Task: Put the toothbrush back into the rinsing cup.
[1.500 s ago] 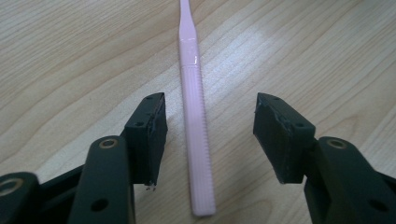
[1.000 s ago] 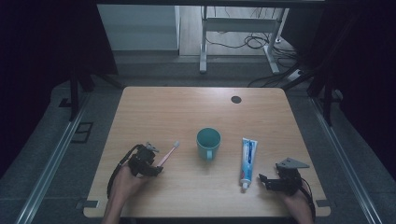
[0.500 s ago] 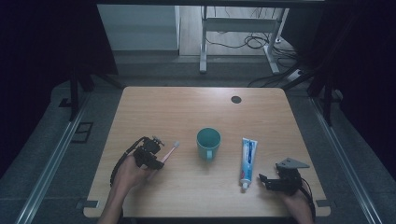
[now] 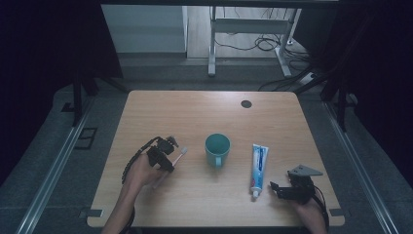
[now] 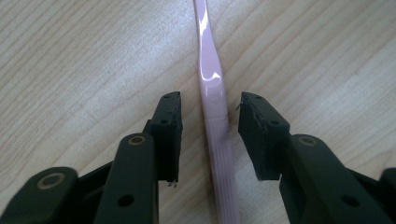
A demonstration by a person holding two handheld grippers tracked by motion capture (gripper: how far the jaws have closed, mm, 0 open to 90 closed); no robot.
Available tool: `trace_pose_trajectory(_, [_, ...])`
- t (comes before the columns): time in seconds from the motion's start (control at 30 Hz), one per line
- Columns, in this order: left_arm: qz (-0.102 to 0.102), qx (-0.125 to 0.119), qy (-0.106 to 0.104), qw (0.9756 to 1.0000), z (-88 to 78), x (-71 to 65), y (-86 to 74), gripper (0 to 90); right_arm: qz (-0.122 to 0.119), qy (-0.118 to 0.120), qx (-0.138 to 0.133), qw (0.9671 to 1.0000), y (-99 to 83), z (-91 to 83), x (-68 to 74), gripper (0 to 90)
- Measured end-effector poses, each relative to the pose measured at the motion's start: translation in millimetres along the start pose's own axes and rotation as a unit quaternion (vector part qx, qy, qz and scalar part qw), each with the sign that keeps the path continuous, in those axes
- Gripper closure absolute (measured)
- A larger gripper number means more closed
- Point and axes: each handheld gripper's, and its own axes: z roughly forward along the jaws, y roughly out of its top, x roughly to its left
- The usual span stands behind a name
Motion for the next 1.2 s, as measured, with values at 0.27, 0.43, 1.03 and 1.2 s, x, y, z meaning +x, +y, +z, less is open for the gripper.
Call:
trace_pose_trajectory(0.27, [-0.005,0.024,0.01,0.9997,3.5,1.3,10.5,63.3,0.0,0.0,0.0,1.0,0.0,0.0,0.0,12.8])
trace_pose_trajectory(0.43, [-0.008,0.034,0.012,0.9993,4.2,-0.9,15.1,72.0,0.0,0.0,0.0,1.0,0.0,0.0,0.0,12.8])
trace_pose_trajectory(1.03, [-0.002,0.02,0.01,0.9998,-10.0,-3.8,20.7,78.8,0.0,0.0,0.0,1.0,0.0,0.0,0.0,12.8])
trace_pose_trajectory(1.2, [-0.001,-0.001,-0.003,1.0,-15.9,-2.0,18.6,78.8,0.0,0.0,0.0,1.0,0.0,0.0,0.0,12.8])
